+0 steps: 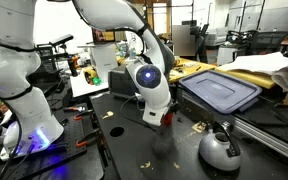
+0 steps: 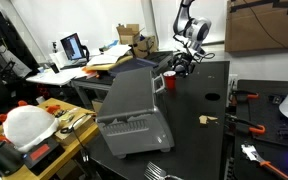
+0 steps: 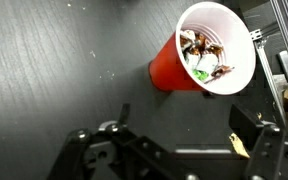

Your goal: Pour out the contents in the red cup

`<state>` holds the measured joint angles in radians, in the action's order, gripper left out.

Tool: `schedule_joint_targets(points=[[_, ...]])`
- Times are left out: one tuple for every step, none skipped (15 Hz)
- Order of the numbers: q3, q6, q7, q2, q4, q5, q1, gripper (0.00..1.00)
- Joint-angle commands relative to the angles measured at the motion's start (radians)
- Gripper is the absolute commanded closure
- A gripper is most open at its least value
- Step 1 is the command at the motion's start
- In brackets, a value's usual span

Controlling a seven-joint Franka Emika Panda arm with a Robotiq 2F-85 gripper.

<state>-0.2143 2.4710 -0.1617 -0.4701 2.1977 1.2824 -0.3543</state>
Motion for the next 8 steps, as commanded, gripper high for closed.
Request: schedule_joint_targets(points=[[-0.004, -0.062, 0.039, -0.005, 0.012, 0.067, -0.005, 0.00], [-0.002, -0.074, 0.039, -0.012, 0.008, 0.083, -0.003, 0.00], [-0.002, -0.081, 0.041, -0.018, 0.005, 0.097, 0.000, 0.00], [-0.002, -0.087, 0.045, -0.024, 0.002, 0.110, 0.003, 0.00], [-0.002, -0.090, 0.054, -0.026, 0.000, 0.123, 0.008, 0.00], [-0.005, -0.087, 0.055, -0.027, 0.000, 0.128, 0.015, 0.00], [-0.006, -0.087, 0.059, -0.028, -0.001, 0.135, 0.018, 0.00], [-0.007, -0.084, 0.061, -0.029, -0.001, 0.139, 0.023, 0.00]])
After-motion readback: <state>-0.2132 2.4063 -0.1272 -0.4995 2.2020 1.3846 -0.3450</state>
